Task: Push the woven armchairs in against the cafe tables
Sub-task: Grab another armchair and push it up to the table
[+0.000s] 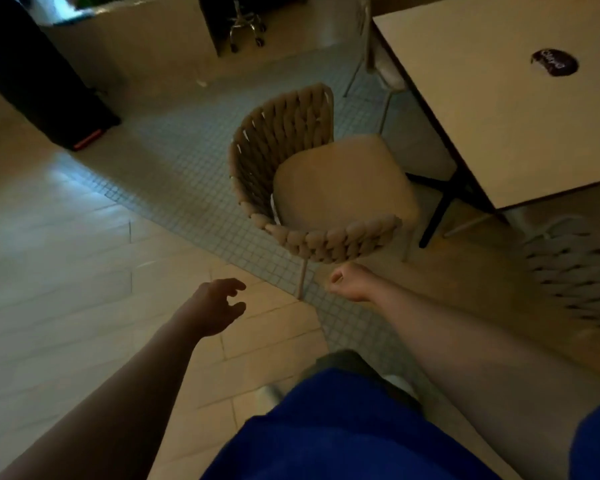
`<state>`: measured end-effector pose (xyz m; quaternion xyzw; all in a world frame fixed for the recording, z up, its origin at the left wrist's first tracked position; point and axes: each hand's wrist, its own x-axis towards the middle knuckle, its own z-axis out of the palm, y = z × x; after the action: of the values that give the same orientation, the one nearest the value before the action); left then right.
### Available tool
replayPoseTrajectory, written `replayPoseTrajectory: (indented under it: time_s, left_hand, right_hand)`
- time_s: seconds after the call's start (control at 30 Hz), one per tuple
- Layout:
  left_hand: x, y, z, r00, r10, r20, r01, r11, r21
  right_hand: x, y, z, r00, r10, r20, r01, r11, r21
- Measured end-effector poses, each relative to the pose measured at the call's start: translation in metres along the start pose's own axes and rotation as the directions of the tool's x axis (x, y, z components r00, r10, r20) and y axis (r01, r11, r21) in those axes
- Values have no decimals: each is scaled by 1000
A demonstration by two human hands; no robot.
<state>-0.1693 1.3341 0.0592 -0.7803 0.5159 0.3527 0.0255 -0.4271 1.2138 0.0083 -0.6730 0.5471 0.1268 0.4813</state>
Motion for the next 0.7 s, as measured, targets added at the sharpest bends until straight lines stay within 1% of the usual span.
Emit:
replayPoseTrajectory:
  time_s: [0.1, 0.2, 0.37, 0.43, 0.53, 0.7]
  left_hand:
    - [25, -29, -41, 996, 71, 53, -75, 994, 78]
    - [60, -51, -84, 987, 131, 95, -142, 984, 111]
    - [134, -69, -148, 962, 238, 132, -259, 950, 175]
    - [166, -72, -173, 952, 264, 158, -292, 936, 197]
    - [204, -72, -209, 925, 293, 243, -353, 899, 260]
    - [274, -55, -257, 883, 380, 276, -457, 831, 318]
  right_hand:
    - [11, -34, 20, 998, 55, -10, -54, 993, 107]
    - [28, -65, 34, 992, 110, -57, -98, 979, 181]
    - [80, -106, 24, 975, 196, -108, -146, 923, 355]
    - [101, -126, 13, 962, 235, -137, -163, 901, 402]
    - [128, -153, -3, 947, 282, -154, -190, 878, 439]
    - [164, -187, -19, 926, 326, -192, -183, 831, 526]
